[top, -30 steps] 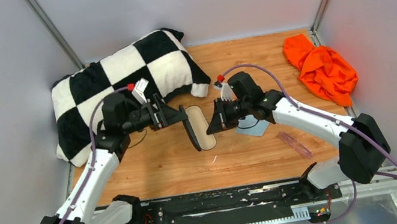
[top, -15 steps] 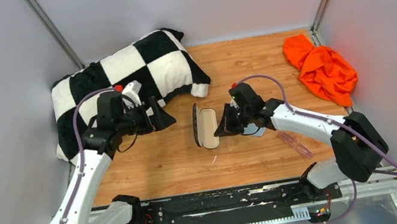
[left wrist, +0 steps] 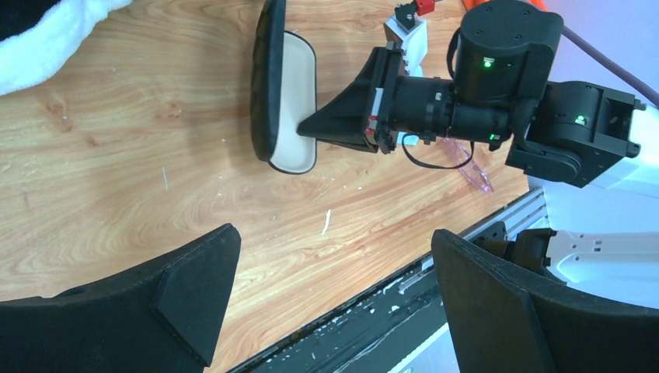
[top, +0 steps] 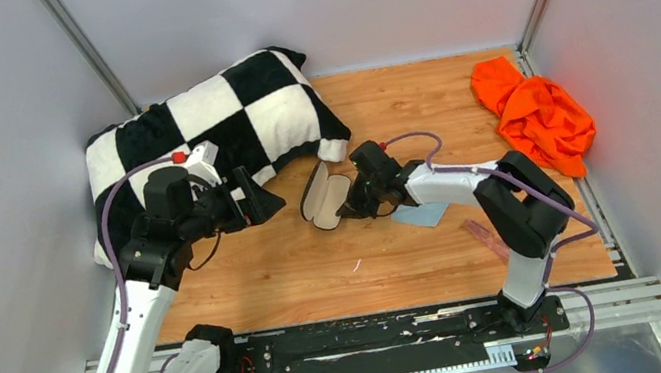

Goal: Organize the sunglasses
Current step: Place the sunglasses case at the center of the board, then adjust the glasses cleaning cloth at the center of the board.

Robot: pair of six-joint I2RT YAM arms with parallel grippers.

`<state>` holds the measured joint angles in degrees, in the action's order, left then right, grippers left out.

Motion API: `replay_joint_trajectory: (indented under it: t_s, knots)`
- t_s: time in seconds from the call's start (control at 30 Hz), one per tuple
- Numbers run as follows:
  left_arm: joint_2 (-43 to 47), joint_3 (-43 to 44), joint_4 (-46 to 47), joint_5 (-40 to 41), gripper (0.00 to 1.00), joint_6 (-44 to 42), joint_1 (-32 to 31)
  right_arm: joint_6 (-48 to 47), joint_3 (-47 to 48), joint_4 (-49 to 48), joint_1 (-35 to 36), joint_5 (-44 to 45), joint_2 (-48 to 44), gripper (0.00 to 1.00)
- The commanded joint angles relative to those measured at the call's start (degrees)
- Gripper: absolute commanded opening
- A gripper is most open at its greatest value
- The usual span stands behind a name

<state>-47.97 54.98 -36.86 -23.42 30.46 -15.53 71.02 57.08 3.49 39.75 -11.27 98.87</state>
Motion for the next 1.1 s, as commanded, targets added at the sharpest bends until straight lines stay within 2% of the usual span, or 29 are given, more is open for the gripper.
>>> replay_joint_trajectory:
  t_s: [0.0,0.17,0.33,0.4,0.5,0.6,0.63,0.77,0.9,1.0,1.07]
  knots:
    - [1.5,-0.1,-2.6,1.3,1.00,0.0,-0.1,8.3,3.2,0.1,2.2,5.3,3.4,0.00]
    - [1.4,0.2,-4.6,2.4,1.00,-0.7,-0.1,12.3,4.2,0.8,3.5,5.5,6.6,0.00]
    - [1.1,-0.3,-4.8,2.8,1.00,0.0,-0.1,9.4,4.7,-1.5,4.6,3.8,7.7,0.02]
    - [1.0,-0.3,-4.7,2.9,1.00,0.2,-0.1,8.3,2.7,-5.2,4.7,4.0,6.3,0.14]
    - [0.9,-0.1,-4.7,3.0,1.00,0.2,-0.1,5.7,0.6,-7.5,4.7,4.8,3.7,0.41]
    - [0.8,0.2,-4.7,3.0,1.00,0.3,-0.1,2.1,-1.0,-7.8,4.7,6.1,-0.4,0.58]
    - [0.6,0.5,-4.7,3.1,1.00,0.4,-0.1,0.8,-1.7,-7.9,4.5,6.3,-1.9,0.60]
    - [0.5,1.8,-4.6,3.9,1.00,0.2,-0.2,-7.8,-4.5,-4.9,2.9,6.3,-10.1,0.61]
    - [1.6,2.3,-4.6,6.5,1.00,-0.1,-1.7,-18.3,-9.7,4.8,-0.5,10.8,-23.3,0.62]
    - [0.6,2.0,-4.4,10.4,1.00,0.4,-6.7,-24.4,-14.5,12.1,-4.3,18.9,-34.6,0.62]
    - [-0.7,2.1,-4.0,14.7,1.00,0.7,-11.3,-27.5,-17.1,16.7,-7.0,19.9,-40.2,0.62]
